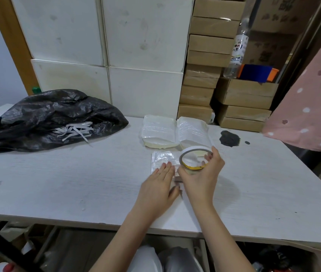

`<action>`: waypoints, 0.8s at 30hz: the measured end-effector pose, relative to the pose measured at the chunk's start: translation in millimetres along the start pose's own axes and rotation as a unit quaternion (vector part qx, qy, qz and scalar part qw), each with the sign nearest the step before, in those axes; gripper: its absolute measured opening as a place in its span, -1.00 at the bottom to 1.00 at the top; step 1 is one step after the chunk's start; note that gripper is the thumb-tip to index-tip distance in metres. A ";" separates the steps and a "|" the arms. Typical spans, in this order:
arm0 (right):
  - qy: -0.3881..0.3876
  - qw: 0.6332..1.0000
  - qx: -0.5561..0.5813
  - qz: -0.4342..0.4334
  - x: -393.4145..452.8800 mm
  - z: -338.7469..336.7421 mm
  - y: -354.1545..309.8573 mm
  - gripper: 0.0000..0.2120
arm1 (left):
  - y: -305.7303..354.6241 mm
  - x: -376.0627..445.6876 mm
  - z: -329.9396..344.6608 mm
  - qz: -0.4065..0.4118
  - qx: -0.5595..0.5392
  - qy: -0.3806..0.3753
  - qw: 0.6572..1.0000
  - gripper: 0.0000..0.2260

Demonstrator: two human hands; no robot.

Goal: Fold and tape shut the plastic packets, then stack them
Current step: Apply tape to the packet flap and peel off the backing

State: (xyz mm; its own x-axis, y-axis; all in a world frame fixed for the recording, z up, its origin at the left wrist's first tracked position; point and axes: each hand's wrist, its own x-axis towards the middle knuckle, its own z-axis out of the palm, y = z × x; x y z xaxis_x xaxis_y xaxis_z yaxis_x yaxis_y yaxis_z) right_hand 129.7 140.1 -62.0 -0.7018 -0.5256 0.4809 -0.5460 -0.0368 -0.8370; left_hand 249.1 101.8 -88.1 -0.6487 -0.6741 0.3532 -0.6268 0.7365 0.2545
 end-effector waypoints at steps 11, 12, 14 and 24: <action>-0.060 0.995 -0.072 0.041 1.3 -8.2 10.5 -0.08 | 0.8 -1.6 -4.1 0.013 -0.003 0.005 1.000 -0.49; -0.061 0.992 -0.111 0.030 2.3 -10.7 10.1 -0.07 | 0.3 -2.1 -3.9 0.012 -0.002 0.002 1.000 -0.52; -0.077 0.984 -0.163 0.017 5.8 -16.9 10.5 -0.07 | -0.1 -2.0 -3.0 0.010 0.006 -0.004 1.000 -0.54; -0.097 0.967 -0.231 0.033 13.7 -17.6 -9.0 -0.07 | -0.1 -0.6 3.9 0.017 0.017 -0.002 1.000 -0.58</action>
State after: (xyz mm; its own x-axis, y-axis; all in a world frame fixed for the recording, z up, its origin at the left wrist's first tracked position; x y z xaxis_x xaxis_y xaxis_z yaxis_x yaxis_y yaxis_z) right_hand 116.9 148.2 -43.2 -0.6673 -0.6655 0.3342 -0.6808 0.3631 -0.6362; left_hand 247.9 101.9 -91.9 -0.6720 -0.6485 0.3575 -0.6182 0.7571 0.2113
